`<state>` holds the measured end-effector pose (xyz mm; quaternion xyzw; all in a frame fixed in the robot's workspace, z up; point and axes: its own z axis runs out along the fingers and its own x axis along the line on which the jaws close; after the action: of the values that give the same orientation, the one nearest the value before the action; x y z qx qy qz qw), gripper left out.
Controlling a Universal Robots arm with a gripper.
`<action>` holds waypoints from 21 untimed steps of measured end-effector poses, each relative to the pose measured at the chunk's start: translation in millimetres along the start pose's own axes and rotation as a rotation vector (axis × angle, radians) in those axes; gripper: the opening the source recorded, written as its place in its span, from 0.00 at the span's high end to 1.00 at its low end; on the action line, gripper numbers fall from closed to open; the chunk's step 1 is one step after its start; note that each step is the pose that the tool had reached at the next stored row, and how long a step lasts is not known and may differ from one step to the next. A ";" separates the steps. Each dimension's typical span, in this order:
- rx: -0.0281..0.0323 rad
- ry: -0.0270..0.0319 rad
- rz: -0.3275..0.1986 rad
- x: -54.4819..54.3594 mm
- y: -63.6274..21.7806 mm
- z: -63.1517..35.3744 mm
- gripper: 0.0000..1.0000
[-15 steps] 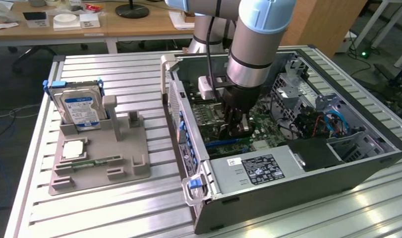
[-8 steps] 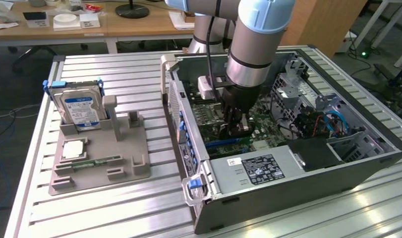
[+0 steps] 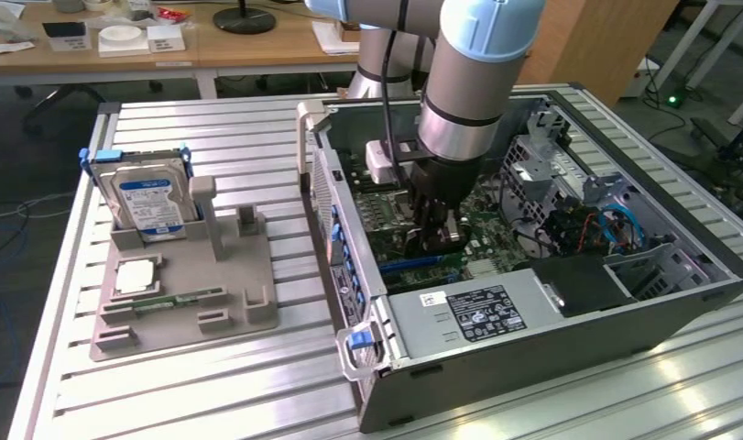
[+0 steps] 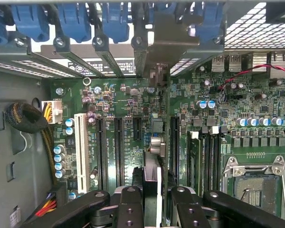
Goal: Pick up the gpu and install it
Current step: 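Insert the gpu into the slot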
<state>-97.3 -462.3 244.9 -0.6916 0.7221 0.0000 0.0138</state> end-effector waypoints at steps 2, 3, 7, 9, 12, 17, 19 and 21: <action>0.0000 0.0000 0.000 0.6 0.1 0.0 0.73; 0.0000 -0.0001 0.000 1.0 0.0 0.0 0.73; 0.0000 -0.0001 0.000 1.6 -0.1 0.0 0.73; 0.0001 -0.0002 0.000 1.7 -0.1 0.0 0.73; -0.0002 -0.0001 -0.009 1.7 -0.1 0.1 0.73; -0.0003 -0.0003 -0.015 1.7 -0.1 0.2 0.73; -0.0002 -0.0005 -0.016 1.6 -0.1 0.3 0.73; -0.0002 -0.0006 -0.016 1.3 -0.2 0.6 0.73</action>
<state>-97.1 -463.6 244.3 -0.6973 0.7167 0.0001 0.0140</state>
